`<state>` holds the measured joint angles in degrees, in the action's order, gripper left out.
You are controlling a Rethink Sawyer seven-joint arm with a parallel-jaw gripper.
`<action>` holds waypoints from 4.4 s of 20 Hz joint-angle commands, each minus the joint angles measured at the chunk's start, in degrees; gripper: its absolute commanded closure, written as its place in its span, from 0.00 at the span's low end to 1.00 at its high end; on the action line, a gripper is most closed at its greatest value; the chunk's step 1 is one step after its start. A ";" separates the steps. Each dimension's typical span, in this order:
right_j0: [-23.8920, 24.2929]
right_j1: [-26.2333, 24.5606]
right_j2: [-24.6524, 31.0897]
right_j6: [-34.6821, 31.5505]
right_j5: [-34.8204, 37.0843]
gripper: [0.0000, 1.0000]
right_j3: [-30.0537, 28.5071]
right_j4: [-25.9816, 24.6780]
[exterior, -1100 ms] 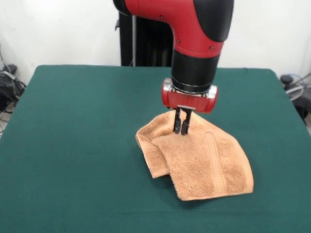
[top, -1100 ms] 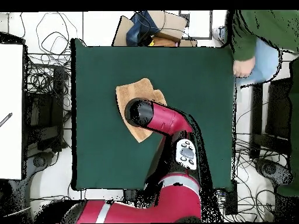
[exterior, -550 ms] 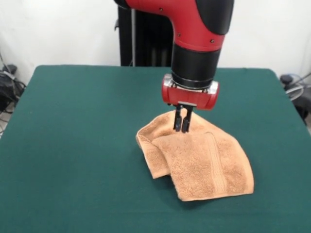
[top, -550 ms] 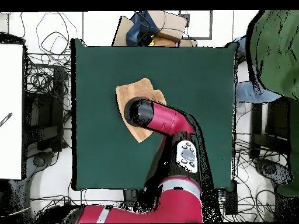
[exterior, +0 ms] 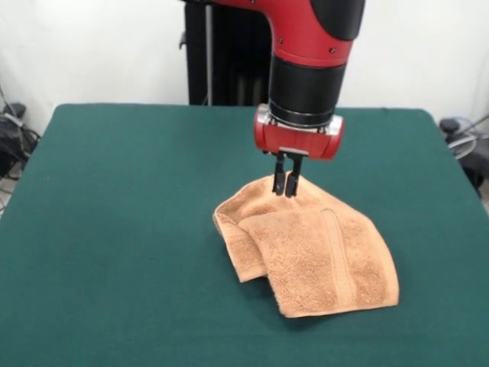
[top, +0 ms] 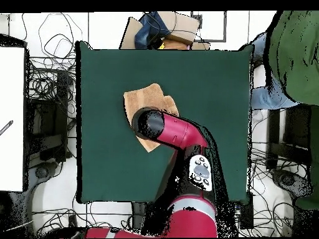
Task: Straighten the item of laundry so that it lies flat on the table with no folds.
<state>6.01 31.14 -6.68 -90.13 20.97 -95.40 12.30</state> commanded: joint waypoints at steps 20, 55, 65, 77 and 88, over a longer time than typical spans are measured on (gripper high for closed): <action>0.27 -0.72 3.64 -9.24 0.25 1.00 -3.89 -0.18; -0.21 -8.39 2.44 -10.43 7.53 1.00 12.54 0.95; -0.53 -8.33 2.01 -10.60 6.28 1.00 11.79 0.31; -0.74 -7.97 1.95 -10.73 4.97 1.00 10.87 0.05; -1.00 -7.39 1.68 -9.85 3.37 1.00 9.08 -1.30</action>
<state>6.03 24.83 -6.67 -90.13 25.11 -83.54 12.27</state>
